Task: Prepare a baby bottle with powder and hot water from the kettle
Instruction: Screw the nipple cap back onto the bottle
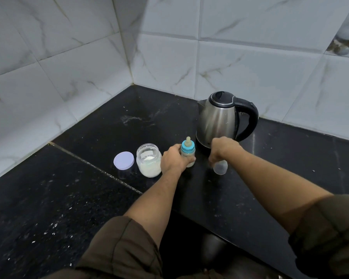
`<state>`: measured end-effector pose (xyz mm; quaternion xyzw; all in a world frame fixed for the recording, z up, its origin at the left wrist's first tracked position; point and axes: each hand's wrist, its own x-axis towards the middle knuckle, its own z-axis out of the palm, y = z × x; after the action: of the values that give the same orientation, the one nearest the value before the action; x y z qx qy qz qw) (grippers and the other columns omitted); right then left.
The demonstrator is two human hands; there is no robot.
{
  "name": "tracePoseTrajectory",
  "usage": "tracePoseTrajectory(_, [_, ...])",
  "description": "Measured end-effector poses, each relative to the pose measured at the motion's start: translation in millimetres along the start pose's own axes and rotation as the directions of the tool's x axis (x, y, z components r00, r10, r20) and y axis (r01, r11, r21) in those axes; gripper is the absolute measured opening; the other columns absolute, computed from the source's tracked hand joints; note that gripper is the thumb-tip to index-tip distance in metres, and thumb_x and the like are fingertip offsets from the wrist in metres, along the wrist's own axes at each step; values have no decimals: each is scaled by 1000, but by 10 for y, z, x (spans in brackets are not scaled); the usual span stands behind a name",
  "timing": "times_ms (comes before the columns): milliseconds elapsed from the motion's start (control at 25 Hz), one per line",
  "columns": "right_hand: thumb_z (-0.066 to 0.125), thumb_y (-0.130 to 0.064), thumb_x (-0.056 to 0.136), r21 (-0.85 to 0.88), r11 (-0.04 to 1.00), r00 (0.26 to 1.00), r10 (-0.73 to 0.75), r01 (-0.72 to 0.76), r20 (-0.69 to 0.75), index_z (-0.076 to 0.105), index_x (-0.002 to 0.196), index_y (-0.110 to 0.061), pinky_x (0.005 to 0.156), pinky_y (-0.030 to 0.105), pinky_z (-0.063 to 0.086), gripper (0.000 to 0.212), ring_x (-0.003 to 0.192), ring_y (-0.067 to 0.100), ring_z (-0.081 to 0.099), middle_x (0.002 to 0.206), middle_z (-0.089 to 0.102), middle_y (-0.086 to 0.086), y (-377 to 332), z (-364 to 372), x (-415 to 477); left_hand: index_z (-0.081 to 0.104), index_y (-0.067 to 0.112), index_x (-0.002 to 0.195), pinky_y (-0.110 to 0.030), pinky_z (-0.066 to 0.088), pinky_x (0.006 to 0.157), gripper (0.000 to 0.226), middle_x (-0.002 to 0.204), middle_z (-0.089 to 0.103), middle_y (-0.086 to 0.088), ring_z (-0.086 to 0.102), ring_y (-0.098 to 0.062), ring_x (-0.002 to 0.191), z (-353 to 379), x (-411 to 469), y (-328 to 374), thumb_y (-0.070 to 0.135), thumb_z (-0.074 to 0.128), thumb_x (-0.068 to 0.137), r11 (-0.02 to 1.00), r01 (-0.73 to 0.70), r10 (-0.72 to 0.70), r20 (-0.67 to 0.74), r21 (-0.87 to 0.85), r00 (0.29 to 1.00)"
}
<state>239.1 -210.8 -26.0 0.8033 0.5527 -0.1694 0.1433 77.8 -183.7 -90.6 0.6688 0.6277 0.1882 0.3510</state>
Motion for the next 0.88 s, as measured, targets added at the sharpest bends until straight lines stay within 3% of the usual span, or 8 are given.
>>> tracePoseTrajectory(240, [73, -4, 83, -78, 997, 1000, 20, -20, -11, 65, 120, -8, 77, 40, 55, 38, 109, 33, 67, 118, 65, 12, 75, 311, -26, 54, 23, 146, -39, 50, 102, 78, 138, 66, 3, 60, -21, 128, 3, 7, -35, 37, 90, 78, 1000, 4, -3, 31, -22, 1000])
tracePoseTrajectory(360, [72, -10, 85, -8, 1000, 998, -4, 3, -58, 64, 115, -9, 74, 38, 56, 32, 99, 31, 68, 101, 61, 9, 17, 215, -59, 57, 23, 145, -40, 51, 103, 69, 136, 68, 2, 63, -21, 125, 6, 17, -90, 34, 86, 83, 1000, 0, 1, 33, -29, 999])
tracePoseTrajectory(520, [70, -23, 86, 159, 984, 982, -48, 77, -181, 59, 88, -11, 81, 42, 63, 17, 86, 30, 70, 85, 61, 7, -161, -265, -88, 60, 22, 141, -43, 51, 104, 62, 132, 70, 0, 64, -22, 123, 9, 26, -90, 34, 85, 85, 1000, -3, 4, 43, -26, 999])
tracePoseTrajectory(600, [67, -25, 84, 183, 973, 961, -89, 140, -263, 69, 101, -12, 82, 39, 62, 21, 88, 30, 70, 84, 65, 6, -264, -493, -103, 59, 22, 140, -42, 51, 103, 63, 132, 70, 0, 64, -23, 123, 13, 28, -89, 35, 85, 85, 1000, 3, -2, 51, -17, 999])
tracePoseTrajectory(680, [67, -25, 83, 175, 965, 943, -138, 197, -303, 74, 116, -18, 85, 36, 60, 34, 99, 29, 70, 102, 72, 7, -357, -627, -113, 58, 22, 141, -41, 50, 102, 63, 133, 69, 0, 63, -23, 123, 2, 31, -79, 36, 84, 85, 1000, 1, 0, 51, -9, 999])
tracePoseTrajectory(760, [66, -24, 84, 132, 963, 931, -183, 234, -317, 74, 122, -22, 90, 37, 60, 40, 107, 30, 69, 118, 73, 7, -429, -661, -135, 59, 22, 140, -40, 50, 100, 62, 132, 69, -1, 63, -23, 122, -10, 47, -66, 36, 84, 86, 1000, -7, 7, 49, -5, 999])
tracePoseTrajectory(880, [62, -24, 87, 67, 965, 913, -218, 255, -346, 72, 128, -22, 92, 38, 59, 42, 112, 31, 68, 124, 72, 7, -481, -671, -180, 59, 22, 140, -40, 50, 100, 61, 132, 69, 0, 64, -22, 121, -20, 45, -59, 37, 83, 86, 1000, -20, 20, 58, 0, 998])
